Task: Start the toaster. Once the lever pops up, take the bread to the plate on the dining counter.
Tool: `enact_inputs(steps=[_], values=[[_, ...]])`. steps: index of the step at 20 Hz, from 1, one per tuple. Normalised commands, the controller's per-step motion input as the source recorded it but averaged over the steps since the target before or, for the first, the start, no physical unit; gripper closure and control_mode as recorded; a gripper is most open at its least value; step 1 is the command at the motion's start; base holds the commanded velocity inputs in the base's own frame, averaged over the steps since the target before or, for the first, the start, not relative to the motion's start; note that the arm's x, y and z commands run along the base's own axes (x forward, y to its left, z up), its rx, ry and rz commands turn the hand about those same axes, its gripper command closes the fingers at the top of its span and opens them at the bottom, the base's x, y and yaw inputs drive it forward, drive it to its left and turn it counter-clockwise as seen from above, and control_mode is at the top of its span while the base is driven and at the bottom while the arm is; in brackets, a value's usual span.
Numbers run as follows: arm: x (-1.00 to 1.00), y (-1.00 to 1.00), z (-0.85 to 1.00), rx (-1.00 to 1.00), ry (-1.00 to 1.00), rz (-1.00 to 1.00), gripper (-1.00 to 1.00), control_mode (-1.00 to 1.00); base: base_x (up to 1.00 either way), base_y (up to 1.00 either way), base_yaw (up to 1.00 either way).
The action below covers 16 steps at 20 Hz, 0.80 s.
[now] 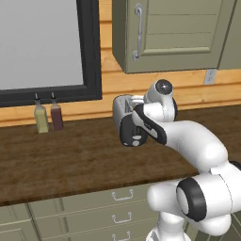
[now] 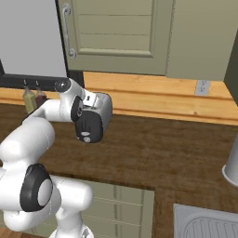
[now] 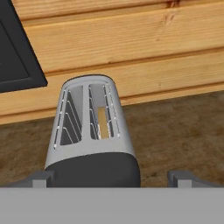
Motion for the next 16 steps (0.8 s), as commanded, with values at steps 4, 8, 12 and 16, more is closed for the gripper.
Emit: enact_inputs(steps=[4,8,12,16], values=[[0.00,0.00,0.00,0.00,0.00,0.00,-1.00,-1.00,0.00,0.00,0.00],[0.00,0.00,0.00,0.00,0.00,0.00,-1.00,-1.00,0.00,0.00,0.00],[0.00,0.00,0.00,0.00,0.00,0.00,-1.00,-1.00,0.00,0.00,0.00],[0.00,0.00,0.00,0.00,0.00,0.00,-1.00,-1.00,0.00,0.00,0.00]])
